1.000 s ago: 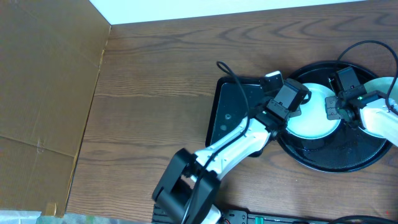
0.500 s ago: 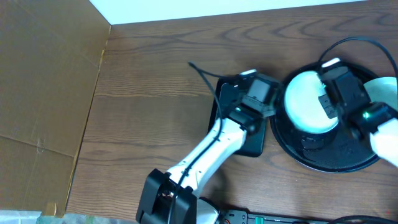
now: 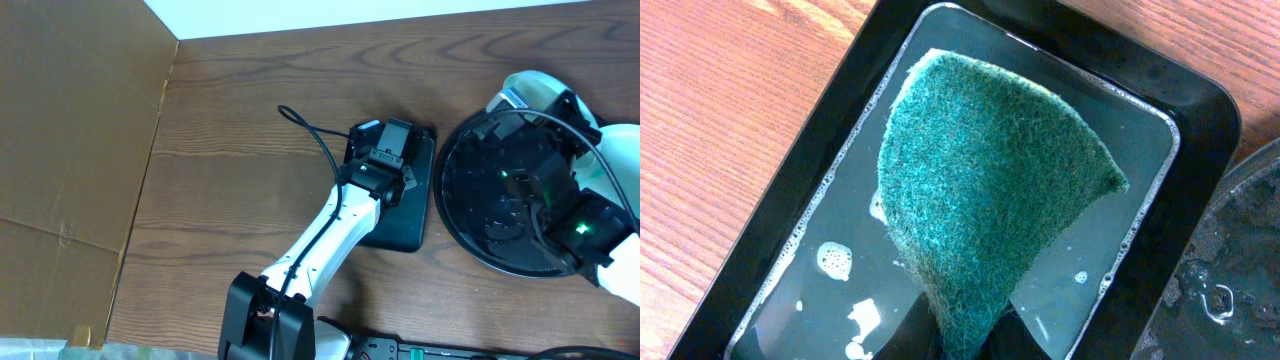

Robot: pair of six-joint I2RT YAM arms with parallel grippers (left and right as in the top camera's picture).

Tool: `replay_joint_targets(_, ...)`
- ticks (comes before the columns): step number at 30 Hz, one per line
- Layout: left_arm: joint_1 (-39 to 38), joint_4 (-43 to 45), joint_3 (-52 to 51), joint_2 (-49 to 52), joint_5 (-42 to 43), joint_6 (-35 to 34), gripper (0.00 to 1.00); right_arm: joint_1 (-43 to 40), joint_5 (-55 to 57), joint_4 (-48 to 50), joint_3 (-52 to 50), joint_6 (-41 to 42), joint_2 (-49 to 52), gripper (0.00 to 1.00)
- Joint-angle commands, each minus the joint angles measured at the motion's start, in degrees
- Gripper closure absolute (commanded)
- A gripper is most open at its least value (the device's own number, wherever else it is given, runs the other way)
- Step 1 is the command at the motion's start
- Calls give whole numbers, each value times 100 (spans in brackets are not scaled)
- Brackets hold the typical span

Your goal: Clean dirty plates on tray and stack at the side

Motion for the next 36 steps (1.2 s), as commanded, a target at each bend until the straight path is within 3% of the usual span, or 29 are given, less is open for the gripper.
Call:
replay_joint_targets(1, 24, -33, -131, -42, -59, -70, 92, 140, 551, 289, 70, -1412, -50, 99)
replay_joint_targets(9, 24, -35, -195, -42, -61, -70, 92, 278, 697, 1104, 70, -2302, -50, 99)
replay_joint_targets(14, 24, -33, -195, -42, -61, -70, 92, 275, 697, 1147, 70, -2059, -48, 99)
replay_joint_targets(17, 24, -48, -195, -42, -61, -70, 92, 229, 693, 866, 70, -1220, -48, 99)
replay_joint_targets(19, 24, -50, -195, -42, -61, -70, 92, 98, 490, 205, 68, -181, -48, 99)
replay_joint_targets(21, 24, -48, -195, -42, -59, -70, 92, -136, -505, -914, 68, 785, -48, 99)
replay_joint_targets(24, 24, -48, -195, -42, -61, -72, 92, -734, -2857, -2159, 68, 1222, 26, 99)
replay_joint_targets(30, 24, -48, -195, -42, -61, -70, 92, -2044, -3630, -1788, 68, 3746, 2, 99)
replay_joint_targets(36, 24, -48, -195, -42, -59, -70, 92, -3593, -6006, -1644, 68, 4697, -129, 99)
